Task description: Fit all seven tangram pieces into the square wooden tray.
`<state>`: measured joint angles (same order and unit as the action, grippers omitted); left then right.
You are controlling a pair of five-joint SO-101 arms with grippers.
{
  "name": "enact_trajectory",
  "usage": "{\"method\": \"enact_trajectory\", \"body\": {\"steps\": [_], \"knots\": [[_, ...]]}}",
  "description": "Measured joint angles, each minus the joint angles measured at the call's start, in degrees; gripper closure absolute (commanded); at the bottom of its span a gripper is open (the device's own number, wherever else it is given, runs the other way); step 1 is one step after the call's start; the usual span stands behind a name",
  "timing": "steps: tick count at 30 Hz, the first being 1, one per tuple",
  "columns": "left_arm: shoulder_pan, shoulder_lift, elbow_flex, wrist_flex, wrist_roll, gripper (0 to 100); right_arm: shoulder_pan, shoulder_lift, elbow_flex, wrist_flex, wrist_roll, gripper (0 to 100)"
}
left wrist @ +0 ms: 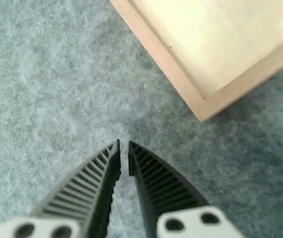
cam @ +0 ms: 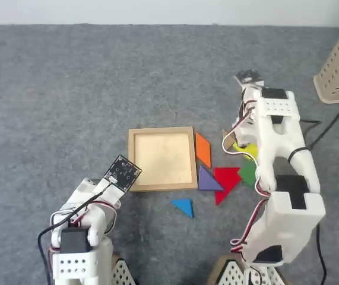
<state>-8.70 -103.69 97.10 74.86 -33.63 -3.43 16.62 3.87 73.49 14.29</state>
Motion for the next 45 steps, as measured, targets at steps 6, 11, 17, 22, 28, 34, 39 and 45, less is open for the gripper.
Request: {"method": "enact_trajectory", "body": {"steps": [6, 11, 17, 22, 28, 34, 39, 45], "knots": [[0.00, 0.00, 0.00, 0.00, 0.00, 97, -5.01, 1.32, -0.44, -2.46, -4.22, 67.1], [-0.09, 0.00, 0.00, 0.00, 0.00, 97, -4.57, 8.00, -1.32, -4.92, -6.51, 67.2], [-0.18, 0.00, 0.00, 0.00, 0.00, 97, -3.43, 10.02, -4.31, -5.19, -7.74, 67.3], [0.00, 0.00, 0.00, 0.00, 0.00, 97, -3.16, 10.20, -4.31, -5.19, -8.09, 67.4], [-0.09, 0.00, 0.00, 0.00, 0.00, 97, -2.90, 10.29, -4.31, -3.08, -8.18, 67.4], [-0.18, 0.00, 0.00, 0.00, 0.00, 97, -2.55, 11.60, -3.08, -2.81, -8.18, 67.4], [0.00, 0.00, 0.00, 0.00, 0.00, 97, -2.46, 11.60, -2.99, -3.34, -8.18, 67.3], [0.00, 0.00, 0.00, 0.00, 0.00, 97, -2.46, 11.60, -2.99, -3.78, -8.44, 67.4]]}}
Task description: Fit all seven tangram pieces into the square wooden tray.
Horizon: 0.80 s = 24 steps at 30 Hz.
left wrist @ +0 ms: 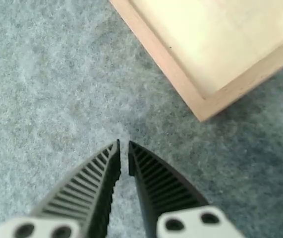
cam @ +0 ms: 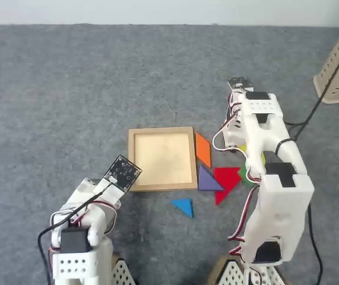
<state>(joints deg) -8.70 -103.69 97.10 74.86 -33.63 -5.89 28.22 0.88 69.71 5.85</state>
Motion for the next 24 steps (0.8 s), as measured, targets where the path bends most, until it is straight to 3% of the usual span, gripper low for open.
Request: {"method": "enact_trajectory", "body": {"steps": [5, 12, 24], "knots": [[0.00, 0.00, 0.00, 0.00, 0.00, 97, -0.26, 0.00, 0.00, -0.70, -3.25, 68.0], [0.00, 0.00, 0.00, 0.00, 0.00, 97, -0.09, 0.00, 0.00, -0.70, -5.36, 81.9], [0.00, 0.00, 0.00, 0.00, -0.09, 97, 0.09, -0.70, -0.62, -0.18, -5.45, 82.6]]}}
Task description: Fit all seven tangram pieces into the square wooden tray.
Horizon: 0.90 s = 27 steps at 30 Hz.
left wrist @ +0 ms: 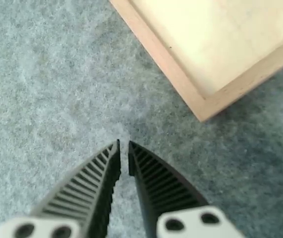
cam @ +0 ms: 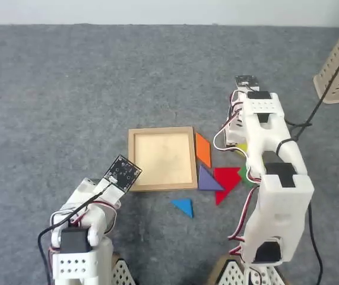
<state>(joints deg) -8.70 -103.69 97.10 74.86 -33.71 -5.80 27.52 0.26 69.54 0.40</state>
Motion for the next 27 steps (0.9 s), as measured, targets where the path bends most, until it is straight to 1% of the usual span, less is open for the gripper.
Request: {"method": "enact_trajectory", "body": {"steps": [7, 14, 17, 22, 24, 27], "knots": [[0.00, 0.00, 0.00, 0.00, 0.00, 97, -2.20, -7.38, 3.43, 0.44, 0.97, 82.6], [0.00, 0.00, 0.00, 0.00, 0.00, 97, -7.03, -13.36, 5.54, 0.44, 5.10, 82.6], [0.00, 0.00, 0.00, 0.00, 0.00, 97, -11.08, -15.30, 5.54, 0.44, 7.21, 82.6], [0.00, 0.00, 0.00, 0.00, 0.00, 97, -20.75, -15.38, 4.57, 0.44, 11.43, 82.6], [0.00, 0.00, 0.00, 0.00, 0.00, 97, -24.53, -14.33, 2.29, 0.44, 13.63, 82.6], [0.00, 0.00, 0.00, 0.00, 0.00, 97, -28.75, -9.85, -2.29, 0.44, 18.81, 82.6]]}}
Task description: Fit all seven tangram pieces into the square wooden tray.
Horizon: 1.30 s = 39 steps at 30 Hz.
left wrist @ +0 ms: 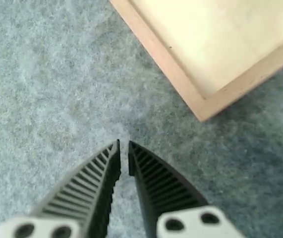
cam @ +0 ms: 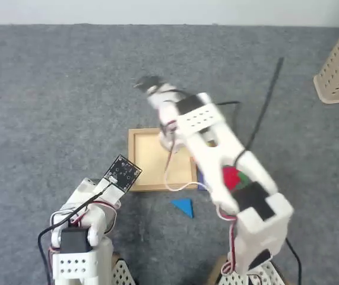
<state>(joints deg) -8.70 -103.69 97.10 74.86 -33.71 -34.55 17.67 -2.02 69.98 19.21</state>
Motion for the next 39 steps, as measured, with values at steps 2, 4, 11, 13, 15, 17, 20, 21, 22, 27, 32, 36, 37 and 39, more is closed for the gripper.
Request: {"method": "enact_trajectory", "body": {"steps": [2, 4, 11, 13, 15, 17, 20, 21, 22, 27, 32, 36, 37, 39], "knots": [[0.00, 0.00, 0.00, 0.00, 0.00, 97, -1.85, 3.96, -3.16, 0.00, 3.34, 82.5], [0.00, 0.00, 0.00, 0.00, 0.00, 97, -2.99, 7.74, -6.07, 0.00, 5.27, 82.3], [0.00, 0.00, 0.00, 0.00, 0.00, 97, -5.36, 14.86, -13.45, 1.93, 8.97, 72.8], [0.00, 0.00, 0.00, 0.00, 0.00, 97, -5.45, 14.95, -14.59, 3.43, 9.41, 68.2], [0.00, 0.00, 0.00, 0.00, 0.00, 97, -5.45, 14.95, -15.74, 5.10, 9.58, 67.9], [0.00, 0.00, 0.00, 0.00, 0.00, 97, -5.45, 14.95, -16.88, 6.68, 9.58, 70.5], [0.00, 0.00, 0.00, 0.00, 0.00, 97, -5.45, 14.95, -18.64, 8.79, 10.55, 75.4], [0.00, 0.00, 0.00, 0.00, 0.00, 97, -5.45, 14.95, -19.25, 9.41, 10.73, 76.9], [0.00, 0.00, 0.00, 0.00, 0.00, 97, -5.45, 14.95, -19.78, 10.02, 10.90, 78.6], [0.00, 0.00, 0.00, 0.00, 0.00, 97, -5.45, 13.45, -20.22, 10.90, 10.02, 89.7], [0.00, 0.00, 0.00, 0.00, 0.00, 97, -3.69, 4.48, -18.37, 10.55, 5.80, 97.6], [0.00, 0.00, 0.00, 0.00, 0.00, 97, -1.41, -4.92, -7.38, 3.43, 1.67, 98.9], [0.00, 0.00, 0.00, 0.00, 0.00, 97, -0.97, -7.12, -3.25, 0.35, 0.44, 99.0], [0.00, 0.00, 0.00, 0.00, 0.00, 97, -0.09, -10.81, 5.45, -7.03, -2.55, 99.0]]}}
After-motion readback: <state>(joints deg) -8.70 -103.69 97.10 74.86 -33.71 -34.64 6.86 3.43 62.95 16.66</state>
